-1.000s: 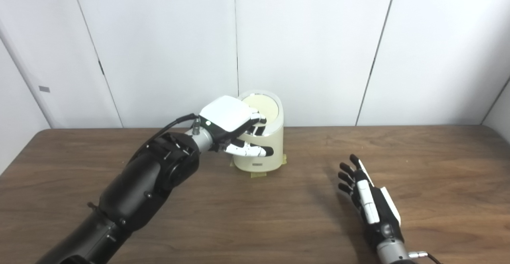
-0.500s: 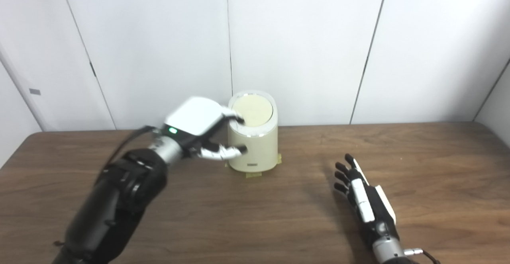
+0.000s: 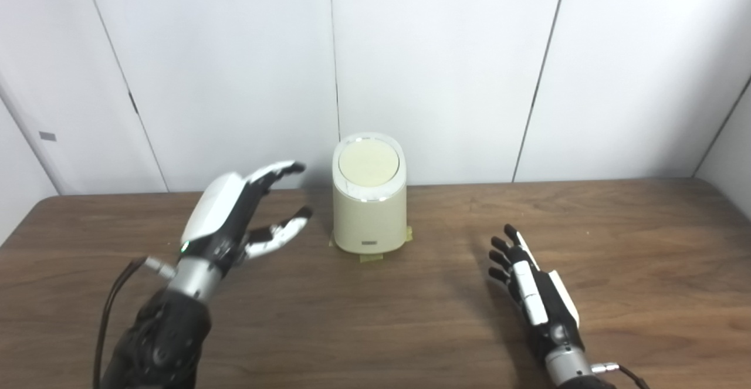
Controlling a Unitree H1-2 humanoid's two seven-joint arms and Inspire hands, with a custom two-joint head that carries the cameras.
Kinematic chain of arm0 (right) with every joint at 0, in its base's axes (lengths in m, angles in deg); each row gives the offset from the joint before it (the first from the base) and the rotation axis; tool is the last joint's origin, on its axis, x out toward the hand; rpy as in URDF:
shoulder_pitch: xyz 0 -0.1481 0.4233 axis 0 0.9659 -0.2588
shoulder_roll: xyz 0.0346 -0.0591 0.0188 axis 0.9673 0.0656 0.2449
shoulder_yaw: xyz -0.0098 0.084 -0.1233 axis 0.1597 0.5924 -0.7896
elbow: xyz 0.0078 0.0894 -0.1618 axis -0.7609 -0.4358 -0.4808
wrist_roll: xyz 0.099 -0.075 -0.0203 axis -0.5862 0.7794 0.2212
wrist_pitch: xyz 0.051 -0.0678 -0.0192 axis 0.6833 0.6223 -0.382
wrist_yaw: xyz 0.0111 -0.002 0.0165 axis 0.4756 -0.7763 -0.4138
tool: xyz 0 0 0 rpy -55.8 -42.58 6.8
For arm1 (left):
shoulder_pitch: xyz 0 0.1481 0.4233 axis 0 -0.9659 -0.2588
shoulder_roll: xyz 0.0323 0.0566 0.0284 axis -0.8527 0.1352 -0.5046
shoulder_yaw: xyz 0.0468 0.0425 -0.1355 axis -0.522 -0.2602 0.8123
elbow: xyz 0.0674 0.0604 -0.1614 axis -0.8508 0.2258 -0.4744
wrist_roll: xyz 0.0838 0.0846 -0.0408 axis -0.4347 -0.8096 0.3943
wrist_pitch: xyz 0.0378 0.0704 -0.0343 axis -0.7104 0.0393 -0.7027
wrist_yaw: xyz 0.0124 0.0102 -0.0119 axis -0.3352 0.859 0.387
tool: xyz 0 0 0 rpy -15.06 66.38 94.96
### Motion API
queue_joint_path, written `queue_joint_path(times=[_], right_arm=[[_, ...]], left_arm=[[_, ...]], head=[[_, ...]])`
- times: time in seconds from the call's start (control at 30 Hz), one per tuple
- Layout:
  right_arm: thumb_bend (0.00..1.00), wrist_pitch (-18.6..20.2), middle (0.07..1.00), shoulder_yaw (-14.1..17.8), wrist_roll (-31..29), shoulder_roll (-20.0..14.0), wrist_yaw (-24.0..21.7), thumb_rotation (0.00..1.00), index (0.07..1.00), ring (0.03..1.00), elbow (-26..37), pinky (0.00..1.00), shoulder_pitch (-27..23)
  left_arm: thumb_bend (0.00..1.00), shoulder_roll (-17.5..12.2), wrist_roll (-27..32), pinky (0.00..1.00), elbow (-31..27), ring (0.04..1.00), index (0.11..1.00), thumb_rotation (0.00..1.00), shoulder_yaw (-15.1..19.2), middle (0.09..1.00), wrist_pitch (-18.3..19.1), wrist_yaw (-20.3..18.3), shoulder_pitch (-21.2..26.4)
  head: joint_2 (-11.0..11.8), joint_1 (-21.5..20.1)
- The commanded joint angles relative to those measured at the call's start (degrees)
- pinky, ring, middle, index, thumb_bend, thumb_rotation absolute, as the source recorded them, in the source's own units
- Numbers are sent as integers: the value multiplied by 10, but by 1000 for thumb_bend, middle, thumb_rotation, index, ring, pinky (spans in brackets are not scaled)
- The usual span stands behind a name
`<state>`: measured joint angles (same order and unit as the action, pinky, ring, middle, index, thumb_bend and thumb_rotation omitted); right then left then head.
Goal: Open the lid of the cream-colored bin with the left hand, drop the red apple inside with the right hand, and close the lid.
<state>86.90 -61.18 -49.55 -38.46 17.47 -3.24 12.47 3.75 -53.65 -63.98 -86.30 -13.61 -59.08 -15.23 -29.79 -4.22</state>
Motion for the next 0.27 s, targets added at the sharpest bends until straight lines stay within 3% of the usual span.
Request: queue_joint_path(times=[0.0, 0.23], right_arm=[[545, -12, 937, 0, -7, -2, -5, 996, 982, 919, 20, 867, -20], [540, -26, 936, -1, -10, -3, -6, 984, 983, 918, 26, 867, -15]], left_arm=[[357, -3, 31, 761, 16, 855, 856, 357, 11, 881, -19, 26, -2], [326, 28, 182, 858, 99, 906, 901, 713, 65, 916, -20, 45, -50]], head=[[-1, 0], [-3, 2]])
